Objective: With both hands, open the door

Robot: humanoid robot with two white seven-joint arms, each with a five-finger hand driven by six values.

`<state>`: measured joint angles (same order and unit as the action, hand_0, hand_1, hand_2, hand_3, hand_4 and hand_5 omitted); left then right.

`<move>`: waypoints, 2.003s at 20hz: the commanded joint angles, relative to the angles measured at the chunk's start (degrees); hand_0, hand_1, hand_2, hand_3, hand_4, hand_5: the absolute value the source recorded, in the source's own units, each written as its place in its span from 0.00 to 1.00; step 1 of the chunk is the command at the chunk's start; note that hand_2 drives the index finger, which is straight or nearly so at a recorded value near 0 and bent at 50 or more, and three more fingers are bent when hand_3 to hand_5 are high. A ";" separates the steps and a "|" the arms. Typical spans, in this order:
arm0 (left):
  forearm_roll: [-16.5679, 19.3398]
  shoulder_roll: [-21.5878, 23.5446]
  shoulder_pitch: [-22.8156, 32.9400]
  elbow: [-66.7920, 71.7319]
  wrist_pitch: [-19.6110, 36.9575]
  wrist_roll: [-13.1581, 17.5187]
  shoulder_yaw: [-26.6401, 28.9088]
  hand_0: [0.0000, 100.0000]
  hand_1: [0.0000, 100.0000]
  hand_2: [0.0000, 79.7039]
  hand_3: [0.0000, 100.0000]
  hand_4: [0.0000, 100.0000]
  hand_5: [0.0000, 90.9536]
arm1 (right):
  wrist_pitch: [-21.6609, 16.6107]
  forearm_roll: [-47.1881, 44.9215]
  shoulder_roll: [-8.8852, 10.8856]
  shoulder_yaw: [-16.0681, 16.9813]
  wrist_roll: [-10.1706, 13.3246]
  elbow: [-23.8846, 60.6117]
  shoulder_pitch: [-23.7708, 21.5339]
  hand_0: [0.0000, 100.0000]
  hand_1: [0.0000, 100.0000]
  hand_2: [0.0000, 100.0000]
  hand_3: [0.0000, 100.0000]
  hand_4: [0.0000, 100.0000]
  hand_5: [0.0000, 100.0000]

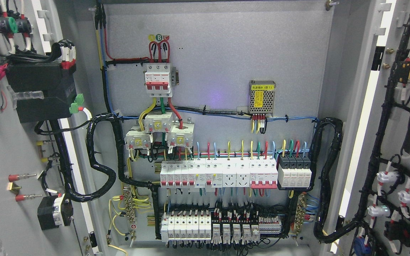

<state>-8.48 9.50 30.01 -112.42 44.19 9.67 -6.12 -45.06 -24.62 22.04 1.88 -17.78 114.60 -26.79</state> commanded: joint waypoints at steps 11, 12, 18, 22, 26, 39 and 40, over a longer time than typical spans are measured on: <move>-1.89 1.49 -0.65 -0.61 23.49 -1.41 4.27 0.00 0.00 0.00 0.00 0.03 0.00 | -7.42 -7.55 5.82 0.49 0.03 -1.75 -2.39 0.00 0.00 0.00 0.00 0.00 0.00; -2.67 1.49 -0.65 -0.61 23.49 -1.41 4.71 0.00 0.00 0.00 0.00 0.03 0.00 | -7.50 -7.55 5.91 0.58 0.03 -2.19 -2.39 0.00 0.00 0.00 0.00 0.00 0.00; -6.46 2.71 -0.56 -0.52 27.43 -1.41 8.48 0.00 0.00 0.00 0.00 0.03 0.00 | -7.50 -7.64 7.32 0.93 -0.06 -3.77 -2.13 0.00 0.00 0.00 0.00 0.00 0.00; -8.22 3.68 0.05 -0.43 28.94 -1.32 9.89 0.00 0.00 0.00 0.00 0.03 0.00 | -7.50 -9.56 7.93 1.45 -0.15 -4.91 -1.77 0.00 0.00 0.00 0.00 0.00 0.00; -11.46 5.17 0.23 -0.43 29.03 -1.32 12.35 0.00 0.00 0.00 0.00 0.03 0.00 | -7.50 -11.94 8.11 1.89 -0.15 -5.71 -1.42 0.00 0.00 0.00 0.00 0.00 0.00; -21.40 9.04 1.99 -0.26 30.96 -1.24 22.02 0.00 0.00 0.00 0.00 0.03 0.00 | -8.38 -13.26 8.11 4.53 -0.32 -6.15 -1.60 0.00 0.00 0.00 0.00 0.00 0.00; -21.84 9.13 2.16 -0.17 30.96 -1.24 22.72 0.00 0.00 0.00 0.00 0.03 0.00 | -8.47 -13.61 8.11 4.62 -0.41 -6.15 -1.60 0.00 0.00 0.00 0.00 0.00 0.00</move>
<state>-26.66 15.86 31.18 -112.77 44.24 8.40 9.36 -44.97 -37.09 29.55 4.91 -18.05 109.34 -28.27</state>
